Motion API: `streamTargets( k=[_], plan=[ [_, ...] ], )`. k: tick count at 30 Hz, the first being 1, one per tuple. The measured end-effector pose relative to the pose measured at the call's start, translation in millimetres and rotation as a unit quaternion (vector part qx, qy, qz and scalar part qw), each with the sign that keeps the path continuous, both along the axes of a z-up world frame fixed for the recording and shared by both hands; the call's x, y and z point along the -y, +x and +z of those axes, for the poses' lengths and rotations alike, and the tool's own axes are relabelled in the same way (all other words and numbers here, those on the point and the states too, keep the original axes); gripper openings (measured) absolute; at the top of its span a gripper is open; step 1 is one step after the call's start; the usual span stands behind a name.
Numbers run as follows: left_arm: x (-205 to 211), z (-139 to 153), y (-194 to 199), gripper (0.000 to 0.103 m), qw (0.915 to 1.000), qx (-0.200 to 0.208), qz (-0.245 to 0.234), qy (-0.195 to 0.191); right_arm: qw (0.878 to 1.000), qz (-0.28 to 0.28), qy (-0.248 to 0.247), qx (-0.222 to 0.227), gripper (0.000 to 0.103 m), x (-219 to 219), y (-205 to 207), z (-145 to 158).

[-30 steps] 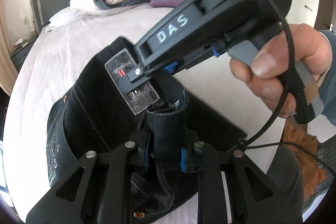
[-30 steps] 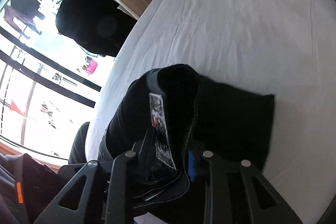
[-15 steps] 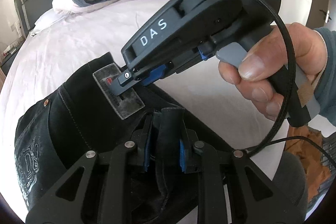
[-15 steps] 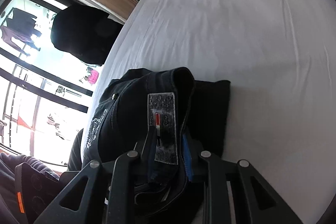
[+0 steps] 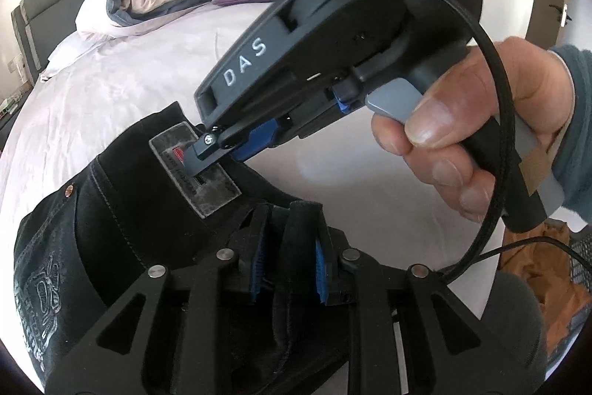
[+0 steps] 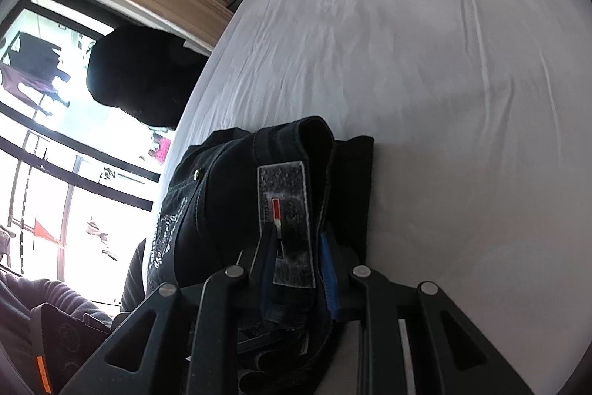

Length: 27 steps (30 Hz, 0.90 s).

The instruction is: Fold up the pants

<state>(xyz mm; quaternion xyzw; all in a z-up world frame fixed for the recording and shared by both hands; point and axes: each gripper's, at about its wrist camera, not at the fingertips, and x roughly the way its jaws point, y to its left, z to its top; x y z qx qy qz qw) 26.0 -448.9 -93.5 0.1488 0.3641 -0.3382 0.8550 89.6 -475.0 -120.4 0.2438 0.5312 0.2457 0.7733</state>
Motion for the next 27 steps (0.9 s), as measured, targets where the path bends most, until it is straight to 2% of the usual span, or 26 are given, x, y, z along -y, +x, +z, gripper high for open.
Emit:
streamTargets(
  k=[2,5,6,7,9,10,14,16,20,24,26,27],
  plan=[
    [-3.9,0.7,2.1,0.022,1.0,-0.007,0.0,-0.007,1.0,-0.015,0.002,-0.004,0.018,5.6,-4.6,-4.2],
    [-13.7,7.9,4.0,0.032,0.9992,-0.03,-0.002,-0.028,0.999,-0.037,-0.001,-0.023,0.016,18.9,-9.8,-14.0],
    [-19.9,14.0,2.5,0.044,0.9984,-0.04,-0.006,-0.04,0.998,-0.049,0.005,-0.034,0.017,24.3,-11.0,-16.1],
    [-28.9,22.3,-1.1,0.068,0.9975,-0.04,-0.006,-0.059,0.998,-0.06,0.011,-0.031,0.017,28.6,-13.6,-13.0],
    [-49.2,40.2,-10.4,0.084,0.996,-0.028,0.001,-0.085,0.997,-0.068,0.017,-0.014,0.017,33.1,-17.5,-2.1],
    [-58.8,46.9,-18.0,0.088,0.9952,-0.024,0.003,-0.095,0.997,-0.07,0.011,-0.006,0.017,33.7,-19.8,6.6],
    [-116.0,74.4,-32.0,0.088,0.9899,-0.031,0.002,-0.138,0.998,-0.058,-0.004,0.023,0.017,24.5,-23.5,39.5],
    [-149.8,82.7,-21.3,0.088,0.9885,-0.015,0.035,-0.146,0.998,-0.038,0.006,0.039,0.019,10.5,-23.4,55.1],
    [-193.5,77.8,13.7,0.088,0.9849,-0.022,0.101,-0.139,0.998,0.018,0.025,0.056,0.035,-31.6,-19.2,71.2],
    [-213.2,58.8,50.7,0.088,0.9812,-0.045,0.138,-0.127,0.998,0.04,0.033,0.032,0.038,-61.4,-17.7,53.6],
    [-210.4,44.1,59.0,0.087,0.9823,-0.06,0.137,-0.113,0.999,0.021,0.03,-0.004,0.04,-60.0,-25.5,26.2],
    [-207.0,32.0,63.3,0.087,0.9827,-0.076,0.136,-0.101,0.999,0.013,0.021,-0.021,0.038,-59.9,-28.7,13.4]
  ],
)
